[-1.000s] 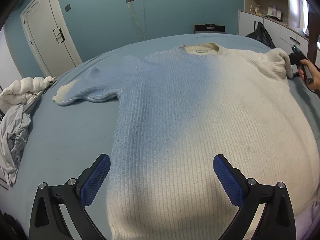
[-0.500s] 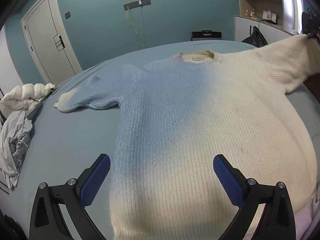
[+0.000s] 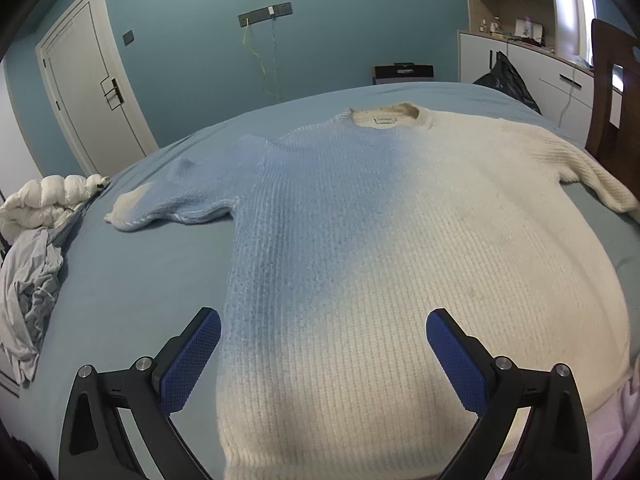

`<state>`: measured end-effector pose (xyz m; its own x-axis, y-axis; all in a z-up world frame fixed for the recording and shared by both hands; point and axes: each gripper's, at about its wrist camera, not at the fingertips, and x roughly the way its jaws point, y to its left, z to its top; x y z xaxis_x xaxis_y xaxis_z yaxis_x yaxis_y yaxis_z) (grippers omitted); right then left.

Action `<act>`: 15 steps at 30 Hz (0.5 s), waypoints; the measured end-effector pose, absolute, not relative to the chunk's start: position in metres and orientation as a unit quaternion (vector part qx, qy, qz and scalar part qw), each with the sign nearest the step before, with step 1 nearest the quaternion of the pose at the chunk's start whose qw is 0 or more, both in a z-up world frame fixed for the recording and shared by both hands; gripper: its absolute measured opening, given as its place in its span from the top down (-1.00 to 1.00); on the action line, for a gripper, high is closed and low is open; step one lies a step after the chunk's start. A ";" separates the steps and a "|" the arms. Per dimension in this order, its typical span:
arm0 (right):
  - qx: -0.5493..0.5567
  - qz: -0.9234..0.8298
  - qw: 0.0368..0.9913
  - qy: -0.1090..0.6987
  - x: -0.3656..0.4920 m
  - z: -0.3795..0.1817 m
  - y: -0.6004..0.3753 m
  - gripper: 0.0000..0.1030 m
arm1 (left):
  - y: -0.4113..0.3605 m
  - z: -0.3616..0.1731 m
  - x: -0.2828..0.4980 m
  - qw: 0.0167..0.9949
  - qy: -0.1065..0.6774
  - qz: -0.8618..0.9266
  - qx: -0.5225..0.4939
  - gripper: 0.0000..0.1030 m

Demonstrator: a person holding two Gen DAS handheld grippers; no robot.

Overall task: Fold small clothes
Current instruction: 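Grasp the bunched cream sleeve with the right tool and lift it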

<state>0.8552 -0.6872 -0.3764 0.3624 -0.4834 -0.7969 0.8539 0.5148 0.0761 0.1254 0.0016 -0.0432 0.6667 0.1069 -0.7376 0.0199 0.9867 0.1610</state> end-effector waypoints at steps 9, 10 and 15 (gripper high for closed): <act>0.600 -0.345 0.701 0.172 0.766 -0.472 -0.754 -0.91 | 0.000 -0.046 0.126 0.908 0.409 0.026 0.089 -1.00; 0.593 -0.344 0.705 0.181 0.772 -0.470 -0.759 -0.91 | 0.000 -0.046 0.126 0.907 0.410 0.027 0.090 -1.00; 0.465 -0.453 0.712 0.269 0.833 -0.440 -0.765 0.78 | 0.002 -0.046 0.126 0.908 0.410 0.033 0.086 -1.00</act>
<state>0.8331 -0.7650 -0.4405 0.4461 -0.3947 -0.8033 0.8942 0.1579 0.4190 0.1257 0.0022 -0.0464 0.6622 0.1309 -0.7378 0.0097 0.9830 0.1831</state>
